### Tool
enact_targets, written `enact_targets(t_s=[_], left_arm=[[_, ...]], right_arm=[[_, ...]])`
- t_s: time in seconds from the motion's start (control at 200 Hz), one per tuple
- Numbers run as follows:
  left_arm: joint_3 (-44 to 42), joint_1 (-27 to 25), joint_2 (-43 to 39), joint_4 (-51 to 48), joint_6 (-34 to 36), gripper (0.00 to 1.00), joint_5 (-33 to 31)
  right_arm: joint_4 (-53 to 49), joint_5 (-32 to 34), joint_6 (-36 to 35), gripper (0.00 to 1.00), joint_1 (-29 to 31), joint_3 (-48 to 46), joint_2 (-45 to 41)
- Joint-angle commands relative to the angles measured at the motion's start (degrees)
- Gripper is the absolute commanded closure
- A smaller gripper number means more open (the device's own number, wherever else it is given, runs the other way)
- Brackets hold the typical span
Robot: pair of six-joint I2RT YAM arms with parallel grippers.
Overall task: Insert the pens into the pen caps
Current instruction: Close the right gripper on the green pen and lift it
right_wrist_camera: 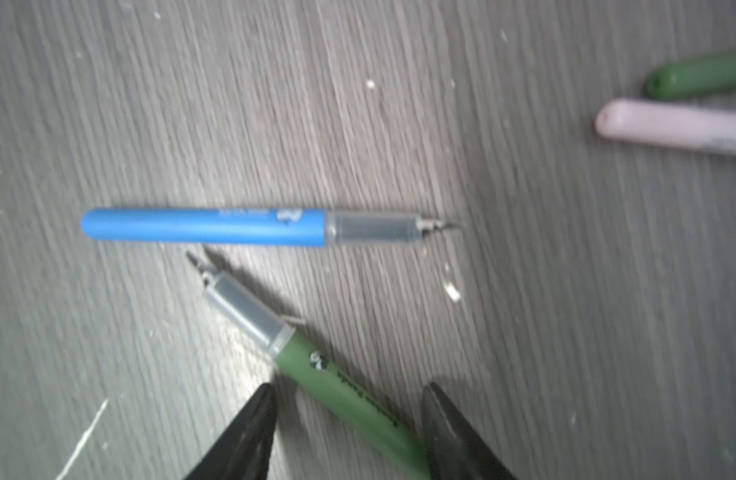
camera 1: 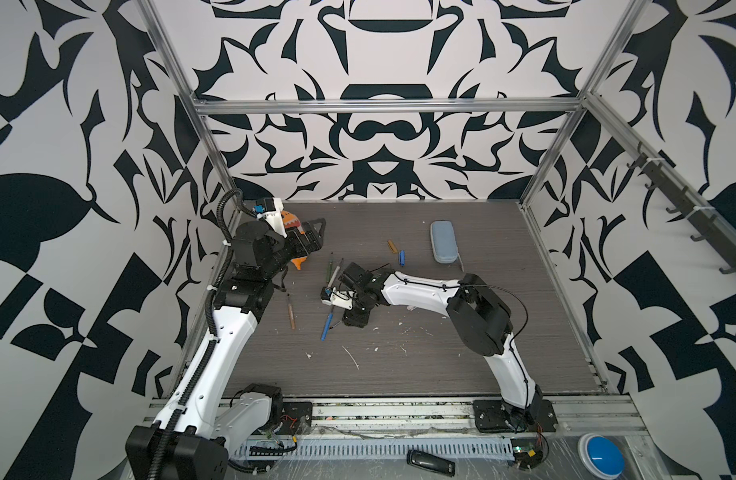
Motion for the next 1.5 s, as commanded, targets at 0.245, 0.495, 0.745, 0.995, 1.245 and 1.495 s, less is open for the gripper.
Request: enact_targets(t_s=[0.245,0.495,0.745,0.995,1.245,1.495], left_arm=[[0.10,-0.06,-0.48,0.38,0.20,0.01,0.77],[0.12,-0.07,-0.48,0.46,0.01,0.01,0.90],[-0.06,-0.05,-0.74,0.45,-0.02,0.01,0.82],[-0.09,-0.09,-0.91,0.48,0.03,0.01,0.68],[-0.09,-0.05,-0.68,0.50,0.06,0.01,0.79],[-0.23,-0.10,-0.65,0.63,-0.04,0.01,0.79]], right_arm=[[4.94,4.11,5.98,0.57,0.80,-11.55,-9.04],[6.71,6.75,8.40,0.61,4.52,-15.68,-11.06],[6.83,8.66,7.81,0.60,7.16,-13.48,-8.76],[5.68,8.89,7.98,0.70,8.17,-12.97,-8.31],[7.85,9.57,11.95,0.74,8.08,-16.71,-10.19],[8.41,15.77,19.66,0.78,7.89,-16.58,-9.57]])
